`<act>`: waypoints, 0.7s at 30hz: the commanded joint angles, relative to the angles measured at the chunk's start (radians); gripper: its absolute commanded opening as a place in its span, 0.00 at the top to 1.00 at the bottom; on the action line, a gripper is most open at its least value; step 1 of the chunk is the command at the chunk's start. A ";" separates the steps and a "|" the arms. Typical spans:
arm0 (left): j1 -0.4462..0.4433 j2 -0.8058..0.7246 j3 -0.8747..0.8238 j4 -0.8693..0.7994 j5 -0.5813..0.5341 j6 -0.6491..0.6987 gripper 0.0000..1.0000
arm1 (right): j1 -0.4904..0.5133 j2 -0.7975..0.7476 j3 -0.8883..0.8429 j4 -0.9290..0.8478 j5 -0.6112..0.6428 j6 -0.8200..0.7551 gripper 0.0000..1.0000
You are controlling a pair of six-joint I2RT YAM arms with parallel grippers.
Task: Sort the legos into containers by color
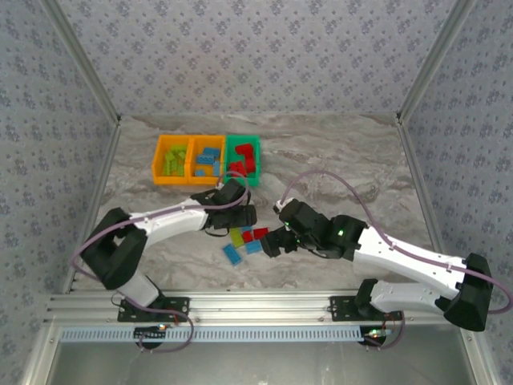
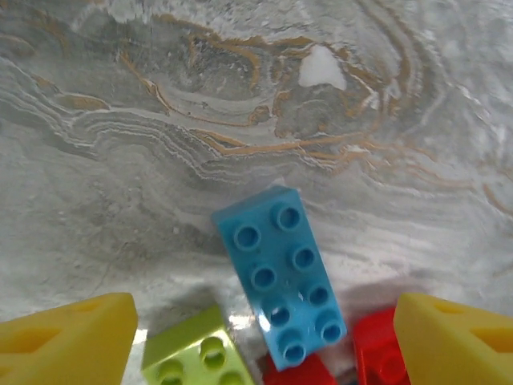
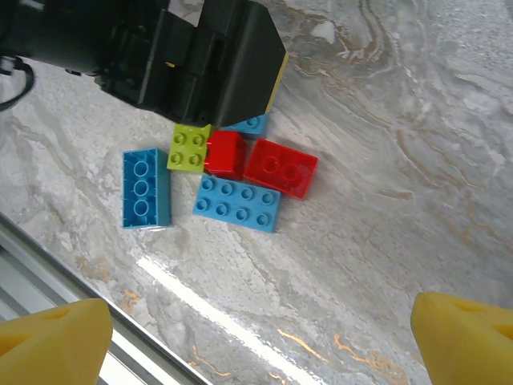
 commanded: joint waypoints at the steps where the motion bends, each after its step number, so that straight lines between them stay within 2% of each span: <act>1: -0.005 0.052 0.053 0.020 0.002 -0.046 0.22 | 0.003 -0.011 0.004 -0.041 0.056 0.028 0.01; 7: -0.013 0.127 0.071 0.014 0.017 -0.062 0.26 | 0.003 0.004 0.013 -0.045 0.054 0.014 0.01; 12: -0.021 0.180 0.099 -0.088 -0.055 -0.084 0.45 | 0.003 0.001 0.008 -0.055 0.057 0.016 0.01; 18: -0.022 0.176 0.094 -0.088 -0.086 -0.087 0.63 | 0.009 0.013 0.001 -0.034 0.056 0.038 0.01; 21: -0.020 0.148 0.111 -0.118 -0.137 -0.075 0.72 | 0.016 0.024 -0.001 -0.003 0.039 0.045 0.01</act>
